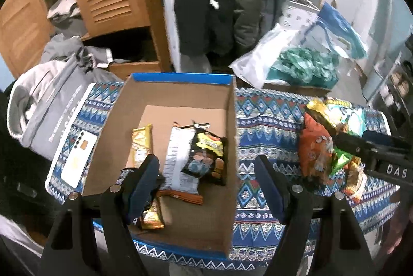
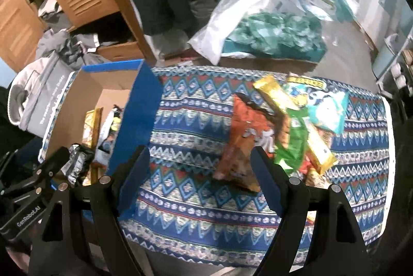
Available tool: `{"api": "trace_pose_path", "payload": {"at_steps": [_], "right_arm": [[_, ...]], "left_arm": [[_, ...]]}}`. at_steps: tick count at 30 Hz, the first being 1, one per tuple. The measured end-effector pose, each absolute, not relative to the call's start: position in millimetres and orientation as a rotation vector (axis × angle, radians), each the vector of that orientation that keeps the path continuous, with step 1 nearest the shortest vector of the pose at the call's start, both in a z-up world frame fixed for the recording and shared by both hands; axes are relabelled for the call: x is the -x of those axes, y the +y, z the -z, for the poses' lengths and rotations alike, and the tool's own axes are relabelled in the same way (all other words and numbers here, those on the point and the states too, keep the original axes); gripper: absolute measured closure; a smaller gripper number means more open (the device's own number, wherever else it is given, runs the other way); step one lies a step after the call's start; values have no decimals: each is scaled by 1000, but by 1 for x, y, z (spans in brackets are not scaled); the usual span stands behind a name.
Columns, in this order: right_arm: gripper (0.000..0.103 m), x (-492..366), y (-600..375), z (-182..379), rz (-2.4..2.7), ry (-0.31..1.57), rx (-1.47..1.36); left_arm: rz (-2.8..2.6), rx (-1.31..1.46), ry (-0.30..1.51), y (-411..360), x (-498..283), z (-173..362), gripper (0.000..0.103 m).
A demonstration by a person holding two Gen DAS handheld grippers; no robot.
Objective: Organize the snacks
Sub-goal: 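Withdraw both tools from the box back toward the snack pile, then grasp the green snack bag with the right tool while the left tool grasps the orange chip bag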
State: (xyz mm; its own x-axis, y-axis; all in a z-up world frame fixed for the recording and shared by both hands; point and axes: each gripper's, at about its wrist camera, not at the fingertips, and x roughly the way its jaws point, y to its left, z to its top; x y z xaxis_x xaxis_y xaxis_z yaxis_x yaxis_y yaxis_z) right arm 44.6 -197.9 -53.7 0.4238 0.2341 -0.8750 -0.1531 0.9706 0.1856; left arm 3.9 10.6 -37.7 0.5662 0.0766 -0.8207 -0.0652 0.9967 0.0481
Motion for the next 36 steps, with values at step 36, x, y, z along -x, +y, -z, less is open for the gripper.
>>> {"api": "trace_pose_path", "payload": {"at_steps": [36], "right_arm": [[23, -77, -321, 146, -75, 1225, -191]], "left_arm": [[88, -32, 1125, -97, -63, 101, 25]]}}
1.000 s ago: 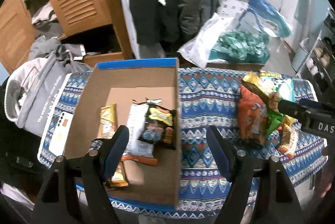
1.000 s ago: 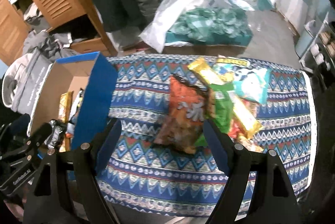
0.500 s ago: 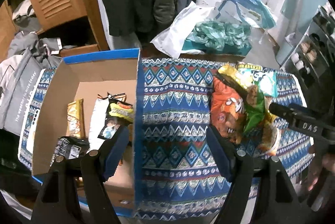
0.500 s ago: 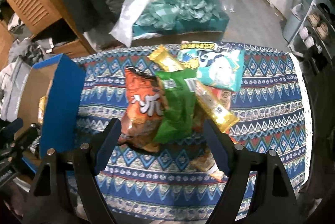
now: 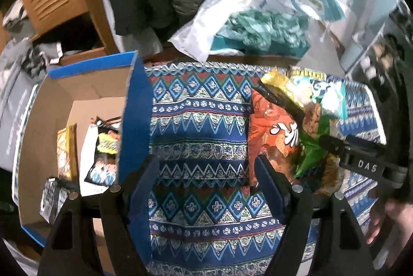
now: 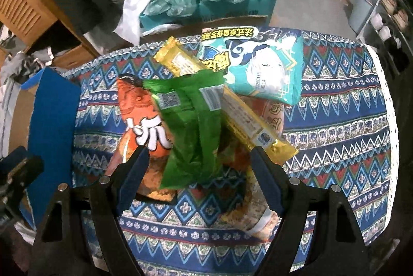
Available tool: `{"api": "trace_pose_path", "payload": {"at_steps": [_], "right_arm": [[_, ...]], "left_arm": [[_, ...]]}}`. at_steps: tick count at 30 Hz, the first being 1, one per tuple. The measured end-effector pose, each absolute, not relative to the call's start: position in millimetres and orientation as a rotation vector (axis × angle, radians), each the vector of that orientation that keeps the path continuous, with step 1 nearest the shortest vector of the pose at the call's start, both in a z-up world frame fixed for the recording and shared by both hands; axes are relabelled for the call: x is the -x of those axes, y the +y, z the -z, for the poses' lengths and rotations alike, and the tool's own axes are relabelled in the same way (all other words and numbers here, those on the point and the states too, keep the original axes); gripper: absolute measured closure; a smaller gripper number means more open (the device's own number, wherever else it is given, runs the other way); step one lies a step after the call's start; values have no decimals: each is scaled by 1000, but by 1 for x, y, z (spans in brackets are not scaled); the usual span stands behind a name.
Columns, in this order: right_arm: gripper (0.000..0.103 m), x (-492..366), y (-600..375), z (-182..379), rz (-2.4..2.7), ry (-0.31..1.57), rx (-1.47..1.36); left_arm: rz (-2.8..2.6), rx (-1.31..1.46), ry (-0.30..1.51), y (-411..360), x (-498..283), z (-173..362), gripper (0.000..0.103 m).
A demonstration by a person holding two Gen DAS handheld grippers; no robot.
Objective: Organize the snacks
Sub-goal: 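Grasp the green snack bag with the right tool while the left tool grasps the orange chip bag, then lift and carry both held bags over the cardboard box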
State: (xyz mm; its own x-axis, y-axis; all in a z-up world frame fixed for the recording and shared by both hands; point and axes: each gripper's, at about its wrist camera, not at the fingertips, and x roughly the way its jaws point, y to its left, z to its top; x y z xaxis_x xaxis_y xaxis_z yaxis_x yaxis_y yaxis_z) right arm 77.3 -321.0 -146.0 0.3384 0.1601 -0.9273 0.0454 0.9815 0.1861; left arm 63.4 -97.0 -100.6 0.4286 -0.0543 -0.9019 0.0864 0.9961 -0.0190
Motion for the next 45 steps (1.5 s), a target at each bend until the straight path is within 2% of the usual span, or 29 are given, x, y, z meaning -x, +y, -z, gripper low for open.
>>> {"api": "trace_pose_path", "payload": {"at_steps": [18, 19, 20, 21, 27, 45], "right_arm": [[23, -100, -316, 178, -90, 1203, -153], [30, -100, -315, 178, -93, 1197, -143], [46, -100, -315, 177, -93, 1190, -133], [54, -99, -315, 176, -99, 1185, -130], [57, -91, -329, 171, -86, 1188, -199], [57, -62, -360, 163, -35, 1231, -294]], "left_arm": [[106, -102, 1158, -131, -99, 139, 22], [109, -98, 1161, -131, -100, 140, 22], [110, -96, 1166, -132, -101, 143, 22], [112, -94, 1170, -133, -102, 144, 22], [141, -46, 1200, -140, -103, 145, 22], [189, -44, 1301, -190, -115, 171, 22]]}}
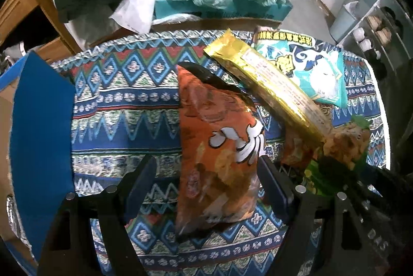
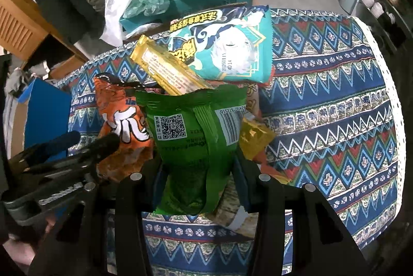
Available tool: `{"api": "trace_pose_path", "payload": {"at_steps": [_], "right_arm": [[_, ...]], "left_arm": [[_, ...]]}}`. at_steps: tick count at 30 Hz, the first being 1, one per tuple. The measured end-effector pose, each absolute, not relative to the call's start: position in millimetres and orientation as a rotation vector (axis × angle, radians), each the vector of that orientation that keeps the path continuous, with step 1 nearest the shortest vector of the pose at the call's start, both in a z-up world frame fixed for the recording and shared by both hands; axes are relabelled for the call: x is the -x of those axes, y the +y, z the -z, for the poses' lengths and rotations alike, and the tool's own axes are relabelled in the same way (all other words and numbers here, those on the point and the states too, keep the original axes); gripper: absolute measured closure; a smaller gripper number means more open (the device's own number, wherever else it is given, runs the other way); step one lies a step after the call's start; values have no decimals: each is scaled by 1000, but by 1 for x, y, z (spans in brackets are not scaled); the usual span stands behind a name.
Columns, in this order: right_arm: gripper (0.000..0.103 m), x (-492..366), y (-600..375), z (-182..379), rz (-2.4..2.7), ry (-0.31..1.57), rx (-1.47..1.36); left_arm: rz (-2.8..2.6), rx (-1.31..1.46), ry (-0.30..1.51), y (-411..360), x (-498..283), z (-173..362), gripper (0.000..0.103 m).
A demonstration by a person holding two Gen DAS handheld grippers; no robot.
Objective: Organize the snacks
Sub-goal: 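Lift and carry both held bags over the cardboard box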
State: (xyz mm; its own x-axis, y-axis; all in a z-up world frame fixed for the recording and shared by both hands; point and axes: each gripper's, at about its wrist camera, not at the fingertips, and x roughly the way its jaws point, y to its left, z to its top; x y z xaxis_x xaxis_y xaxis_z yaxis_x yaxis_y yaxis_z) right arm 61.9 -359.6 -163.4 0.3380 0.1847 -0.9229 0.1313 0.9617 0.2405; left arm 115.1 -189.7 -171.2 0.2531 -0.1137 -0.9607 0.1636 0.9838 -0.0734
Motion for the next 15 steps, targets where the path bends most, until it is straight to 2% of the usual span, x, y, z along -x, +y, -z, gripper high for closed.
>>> {"api": "trace_pose_path", "payload": {"at_steps": [9, 11, 15], "right_arm": [[57, -60, -368, 171, -40, 1243, -316], [57, -60, -368, 173, -43, 1244, -314], [57, -61, -366, 172, -47, 1241, -304]], "left_arm": [[201, -12, 1347, -201, -121, 198, 23], [202, -20, 1337, -201, -121, 199, 28], [201, -44, 1321, -200, -119, 197, 46]]}}
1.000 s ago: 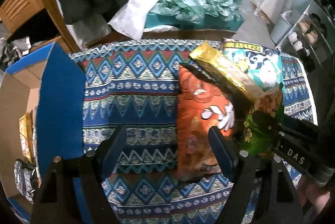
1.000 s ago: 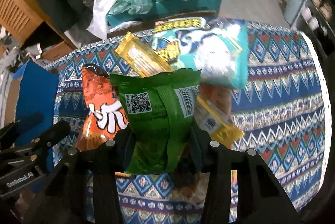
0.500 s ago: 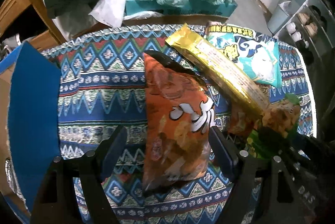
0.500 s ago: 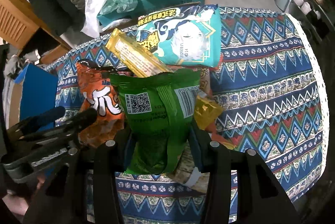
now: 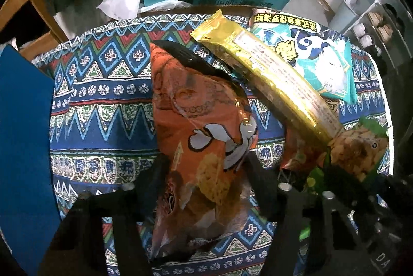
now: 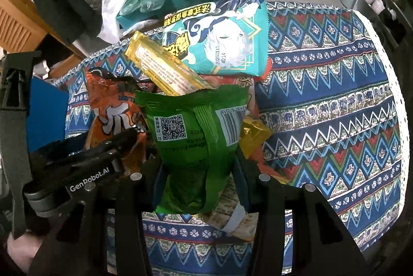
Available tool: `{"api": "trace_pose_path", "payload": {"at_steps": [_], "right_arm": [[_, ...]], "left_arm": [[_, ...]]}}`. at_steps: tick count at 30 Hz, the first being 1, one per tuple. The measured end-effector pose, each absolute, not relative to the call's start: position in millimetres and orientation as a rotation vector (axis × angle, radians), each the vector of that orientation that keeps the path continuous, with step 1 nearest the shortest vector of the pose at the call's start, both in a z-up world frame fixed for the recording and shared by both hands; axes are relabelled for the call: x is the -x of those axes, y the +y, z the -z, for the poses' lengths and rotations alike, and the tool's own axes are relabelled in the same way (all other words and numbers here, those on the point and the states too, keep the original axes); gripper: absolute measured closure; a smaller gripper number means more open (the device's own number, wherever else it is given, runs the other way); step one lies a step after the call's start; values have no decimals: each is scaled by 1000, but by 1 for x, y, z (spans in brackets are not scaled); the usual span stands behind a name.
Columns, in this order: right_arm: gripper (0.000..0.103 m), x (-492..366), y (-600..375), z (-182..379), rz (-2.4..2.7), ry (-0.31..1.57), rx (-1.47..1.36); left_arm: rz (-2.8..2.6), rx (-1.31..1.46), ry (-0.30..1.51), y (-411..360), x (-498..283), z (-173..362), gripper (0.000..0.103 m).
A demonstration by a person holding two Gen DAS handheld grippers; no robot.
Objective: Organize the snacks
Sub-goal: 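Lift and carry both held bags over the cardboard box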
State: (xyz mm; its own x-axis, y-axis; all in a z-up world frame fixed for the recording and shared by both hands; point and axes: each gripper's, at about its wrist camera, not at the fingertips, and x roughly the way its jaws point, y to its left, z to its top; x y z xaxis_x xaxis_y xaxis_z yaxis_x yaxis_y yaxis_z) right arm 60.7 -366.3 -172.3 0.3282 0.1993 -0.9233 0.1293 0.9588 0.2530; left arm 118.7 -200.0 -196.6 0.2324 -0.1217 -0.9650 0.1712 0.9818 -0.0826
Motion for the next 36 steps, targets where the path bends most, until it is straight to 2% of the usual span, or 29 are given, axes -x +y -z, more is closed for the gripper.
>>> {"api": "trace_pose_path", "payload": {"at_steps": [3, 7, 36], "right_arm": [[57, -61, -364, 171, -46, 1241, -296], [57, -62, -359, 166, -51, 1226, -264], [58, -42, -301, 89, -146, 1103, -120]], "left_arm": [[203, -69, 1305, -199, -116, 192, 53], [196, -64, 1286, -189, -111, 184, 56], [163, -9, 1098, -102, -62, 68, 56]]}}
